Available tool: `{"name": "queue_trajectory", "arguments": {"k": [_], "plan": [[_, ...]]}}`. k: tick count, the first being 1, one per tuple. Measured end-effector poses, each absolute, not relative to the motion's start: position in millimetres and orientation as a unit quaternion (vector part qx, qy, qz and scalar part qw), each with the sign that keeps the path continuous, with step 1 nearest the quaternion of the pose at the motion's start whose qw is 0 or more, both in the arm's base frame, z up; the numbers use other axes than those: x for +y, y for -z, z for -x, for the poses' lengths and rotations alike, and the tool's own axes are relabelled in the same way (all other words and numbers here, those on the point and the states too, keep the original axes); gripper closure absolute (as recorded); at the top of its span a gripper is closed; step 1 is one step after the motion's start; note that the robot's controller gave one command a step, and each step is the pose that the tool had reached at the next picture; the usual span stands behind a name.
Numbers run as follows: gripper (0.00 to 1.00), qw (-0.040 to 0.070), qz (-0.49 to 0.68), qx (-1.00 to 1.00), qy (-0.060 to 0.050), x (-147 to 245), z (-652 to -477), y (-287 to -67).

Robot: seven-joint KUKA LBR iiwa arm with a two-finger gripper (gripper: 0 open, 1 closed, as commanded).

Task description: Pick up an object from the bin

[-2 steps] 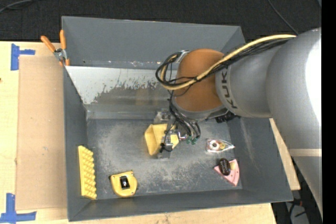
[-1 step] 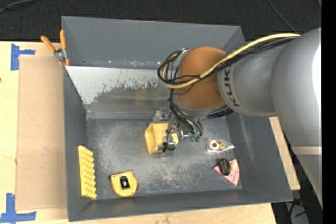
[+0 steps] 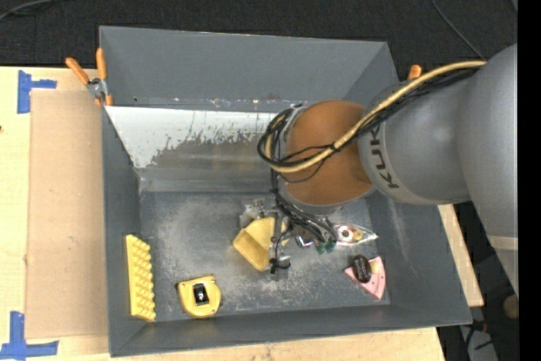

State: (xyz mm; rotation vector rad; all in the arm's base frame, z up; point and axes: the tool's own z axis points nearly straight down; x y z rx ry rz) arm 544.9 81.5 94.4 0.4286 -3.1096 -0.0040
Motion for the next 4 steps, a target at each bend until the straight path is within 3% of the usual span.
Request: {"name": "queue_trajectory", "arguments": {"k": [1,2,3,4], "plan": [[1.0,-0.004,-0.031,-1.0,0.002,55.0,-616.7,-74.0],[1.0,-0.005,-0.032,-0.999,0.002,54.7,-616.4,-73.8],[1.0,-0.01,-0.052,-0.999,0.003,33.3,-585.4,-74.9],[1.0,-0.009,-0.042,-0.999,0.005,54.7,-544.8,-81.5]]}}
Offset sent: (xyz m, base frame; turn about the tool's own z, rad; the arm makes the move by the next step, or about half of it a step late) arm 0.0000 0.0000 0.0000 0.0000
